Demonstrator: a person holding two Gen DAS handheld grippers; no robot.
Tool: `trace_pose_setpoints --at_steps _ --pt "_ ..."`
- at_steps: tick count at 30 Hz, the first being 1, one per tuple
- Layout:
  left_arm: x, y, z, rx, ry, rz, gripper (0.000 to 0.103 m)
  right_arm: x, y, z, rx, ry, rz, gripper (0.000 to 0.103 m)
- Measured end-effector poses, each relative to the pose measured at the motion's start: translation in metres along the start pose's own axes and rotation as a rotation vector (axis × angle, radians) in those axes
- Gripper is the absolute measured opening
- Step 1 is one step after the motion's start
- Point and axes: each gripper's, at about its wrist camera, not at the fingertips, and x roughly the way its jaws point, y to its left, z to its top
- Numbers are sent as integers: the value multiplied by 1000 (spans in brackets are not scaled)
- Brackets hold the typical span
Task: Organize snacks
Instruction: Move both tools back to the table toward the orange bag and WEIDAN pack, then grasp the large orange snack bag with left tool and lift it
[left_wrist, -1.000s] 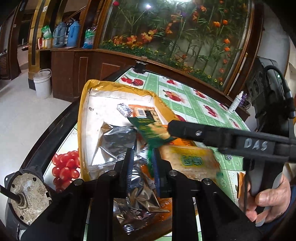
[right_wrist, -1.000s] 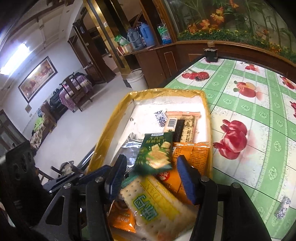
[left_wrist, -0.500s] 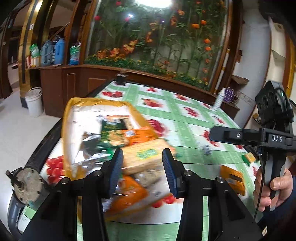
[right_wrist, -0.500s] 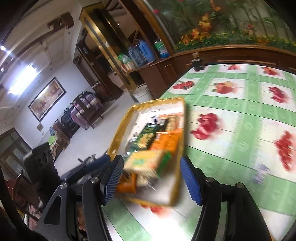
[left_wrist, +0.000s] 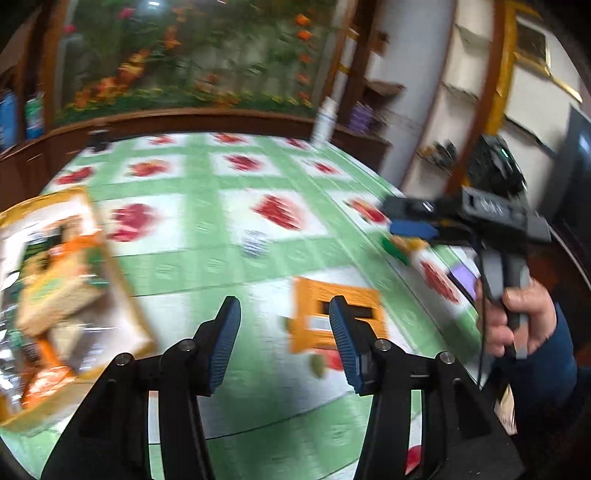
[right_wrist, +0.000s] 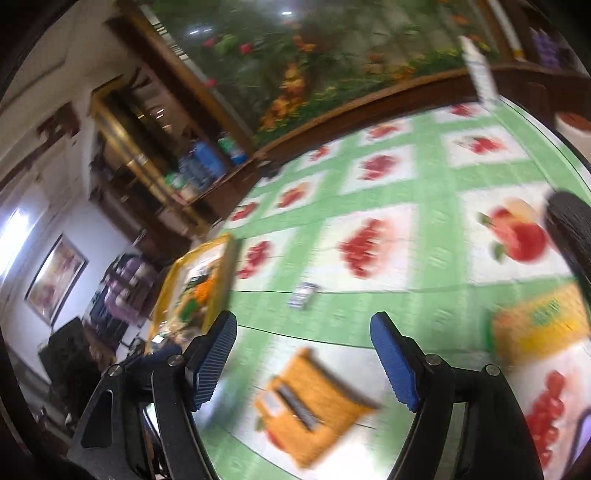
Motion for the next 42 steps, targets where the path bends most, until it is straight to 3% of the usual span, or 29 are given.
trace_pose_setpoints --at_steps 1,3,4,7,10,15,18,27,42 --pt "5 -10 1 31 19 -12 51 -2 -8 0 18 -1 -3 77" --pt "18 -32 3 118 61 -27 76 -9 -21 -1 44 -10 1 77" --pt "23 -41 4 153 78 -30 79 -14 -26 -2 50 -20 0 77" --pt "38 -60 10 229 134 -59 79 -25 -34 -4 60 -44 2 78" --pt "54 -64 16 185 206 -21 79 -40 -41 -5 75 -75 4 78" --pt "77 -69 12 117 259 58 78 -56 -50 -9 71 -98 -8 79" --pt "86 -78 5 156 255 151 81 -57 -52 -11 68 -97 -8 79" --pt "99 -83 1 200 244 235 82 -52 -54 -15 67 -83 4 79" --pt "105 -73 5 152 240 219 86 -47 -56 -15 76 -72 -7 80"
